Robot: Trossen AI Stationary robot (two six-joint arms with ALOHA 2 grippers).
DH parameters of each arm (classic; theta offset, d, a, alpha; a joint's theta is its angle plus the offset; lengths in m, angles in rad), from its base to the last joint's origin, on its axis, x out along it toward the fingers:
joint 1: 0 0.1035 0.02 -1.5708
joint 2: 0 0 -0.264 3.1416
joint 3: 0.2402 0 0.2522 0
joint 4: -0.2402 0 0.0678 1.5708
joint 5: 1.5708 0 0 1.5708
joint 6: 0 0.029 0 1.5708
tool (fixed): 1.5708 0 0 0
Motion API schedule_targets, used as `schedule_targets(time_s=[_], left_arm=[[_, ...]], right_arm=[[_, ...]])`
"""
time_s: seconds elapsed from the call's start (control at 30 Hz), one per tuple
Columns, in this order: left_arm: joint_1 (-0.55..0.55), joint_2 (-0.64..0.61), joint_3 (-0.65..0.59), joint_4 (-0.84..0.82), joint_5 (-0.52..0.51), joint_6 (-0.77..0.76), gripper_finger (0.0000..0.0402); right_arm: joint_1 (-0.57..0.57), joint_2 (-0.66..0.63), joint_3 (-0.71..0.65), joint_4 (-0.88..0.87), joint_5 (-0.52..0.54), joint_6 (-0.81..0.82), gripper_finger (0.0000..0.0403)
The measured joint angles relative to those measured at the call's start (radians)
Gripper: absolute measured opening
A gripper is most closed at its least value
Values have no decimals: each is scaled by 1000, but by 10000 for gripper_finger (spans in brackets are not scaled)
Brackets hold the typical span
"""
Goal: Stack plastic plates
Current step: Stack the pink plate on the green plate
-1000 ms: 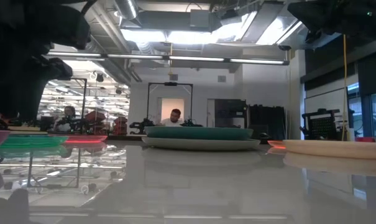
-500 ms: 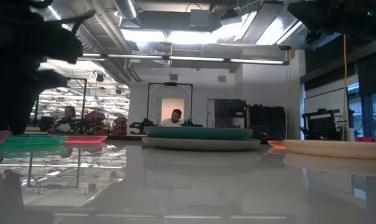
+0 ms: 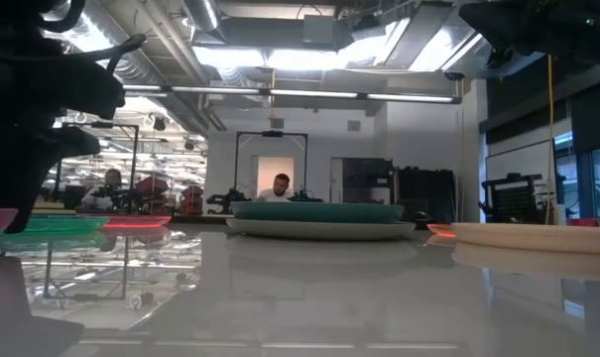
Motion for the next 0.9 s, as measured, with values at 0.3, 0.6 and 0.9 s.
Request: schedule_targets(time_s=[0.3, 0.6, 0.9], left_arm=[[31, -1, 0, 7, 5, 0, 25], [93, -8, 1, 56, 5, -8, 15], [196, -9, 77, 75, -28, 0, 13]], right_arm=[[0, 0, 0, 0, 0, 0, 3], [0, 0, 0, -3, 0, 0, 3], [0, 0, 0, -5, 0, 0, 3]])
